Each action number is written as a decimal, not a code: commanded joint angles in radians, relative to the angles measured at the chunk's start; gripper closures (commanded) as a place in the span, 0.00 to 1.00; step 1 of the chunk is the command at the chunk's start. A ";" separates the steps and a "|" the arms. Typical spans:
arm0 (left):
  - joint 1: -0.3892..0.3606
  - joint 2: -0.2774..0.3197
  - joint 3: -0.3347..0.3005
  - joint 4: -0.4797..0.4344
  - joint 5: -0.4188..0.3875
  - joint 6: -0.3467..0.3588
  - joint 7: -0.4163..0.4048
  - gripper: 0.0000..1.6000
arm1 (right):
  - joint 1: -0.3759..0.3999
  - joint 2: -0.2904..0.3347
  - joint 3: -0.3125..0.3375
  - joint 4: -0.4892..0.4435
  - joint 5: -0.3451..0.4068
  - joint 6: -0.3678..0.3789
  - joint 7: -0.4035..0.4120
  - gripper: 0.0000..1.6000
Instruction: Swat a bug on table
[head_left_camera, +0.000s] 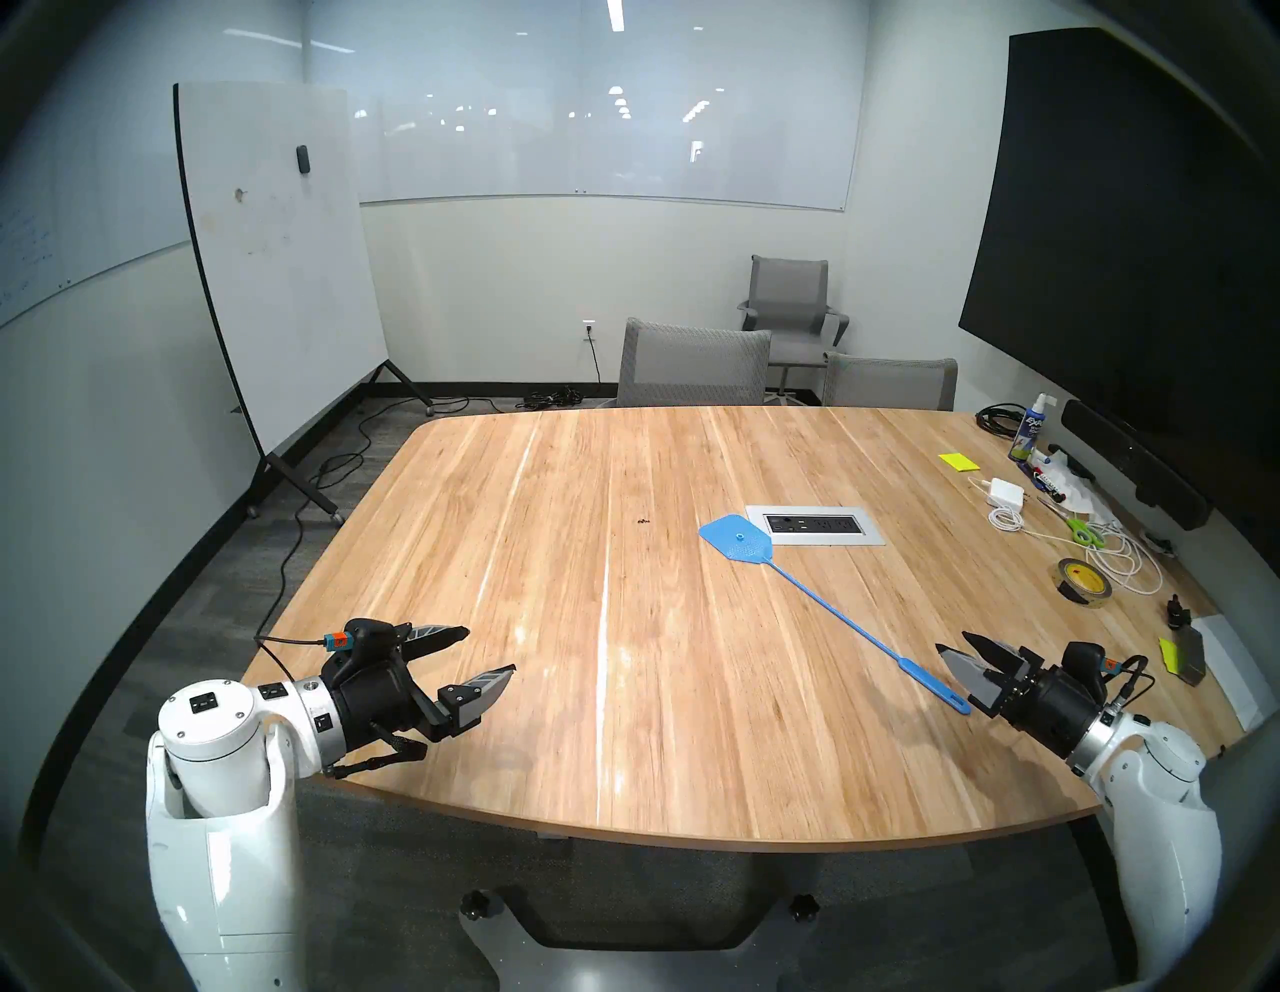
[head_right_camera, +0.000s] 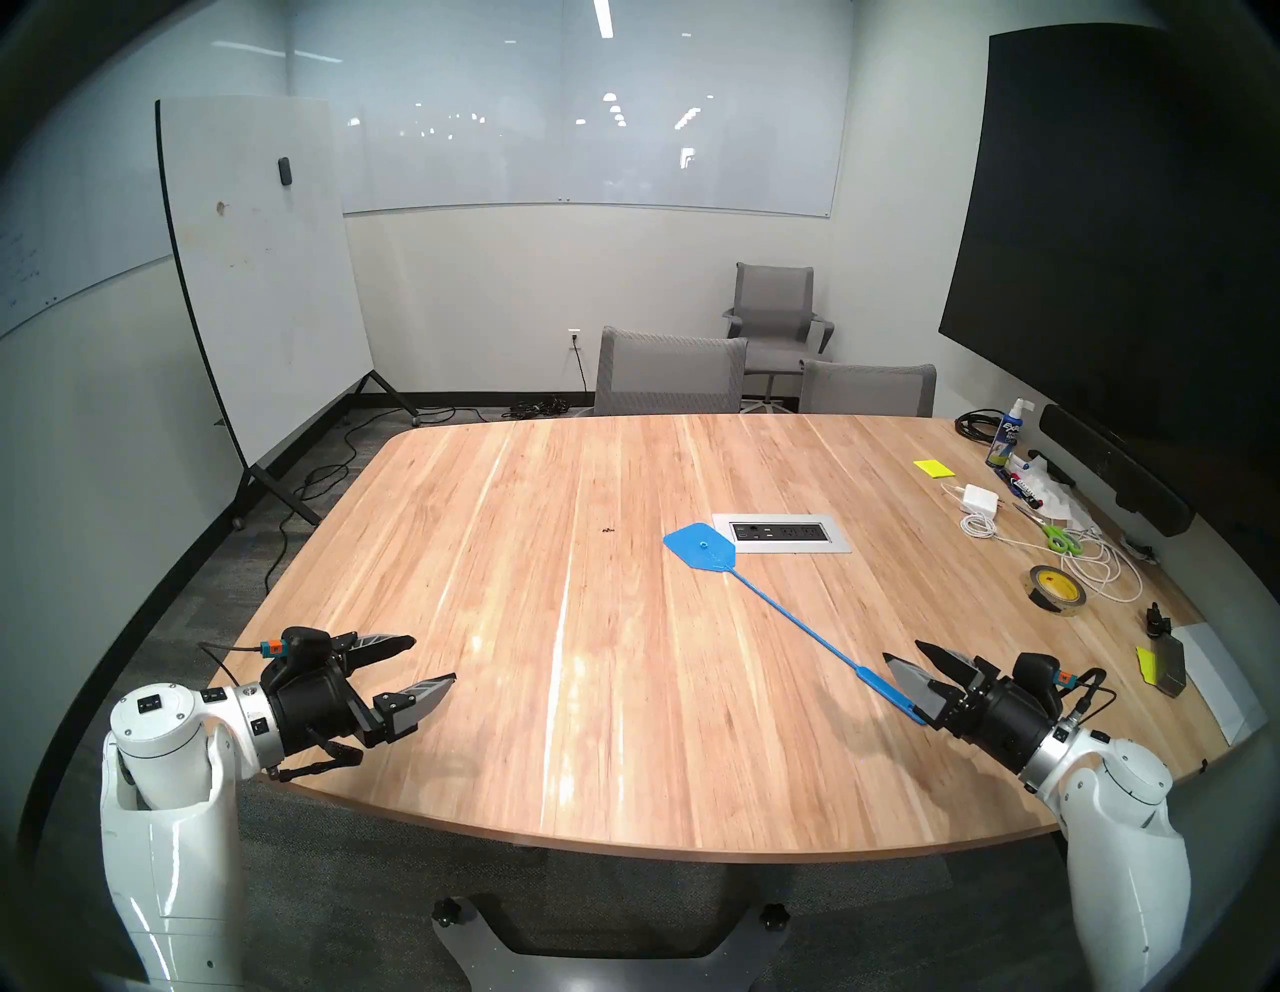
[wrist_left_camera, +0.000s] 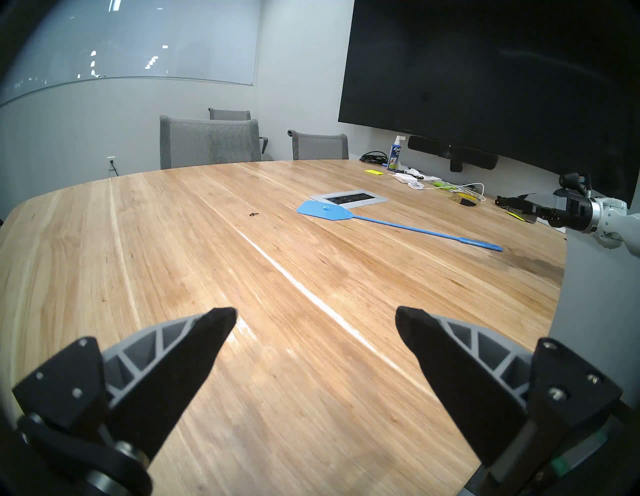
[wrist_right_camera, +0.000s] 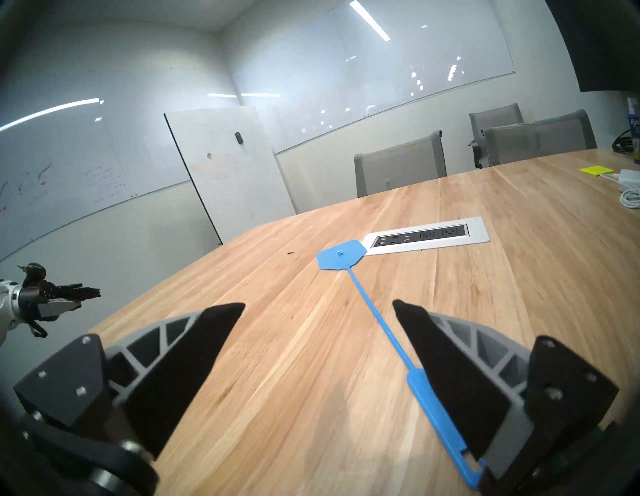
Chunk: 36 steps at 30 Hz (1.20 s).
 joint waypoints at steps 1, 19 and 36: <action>-0.002 0.000 0.002 -0.013 -0.002 -0.002 -0.003 0.00 | 0.041 0.072 0.015 -0.014 -0.012 0.017 0.023 0.00; -0.003 -0.003 0.000 -0.013 0.002 -0.002 -0.006 0.00 | 0.176 0.132 -0.091 0.088 -0.113 0.113 -0.060 0.00; -0.005 -0.006 -0.002 -0.013 0.006 -0.003 -0.009 0.00 | 0.228 0.188 -0.145 0.132 -0.200 0.056 0.002 0.00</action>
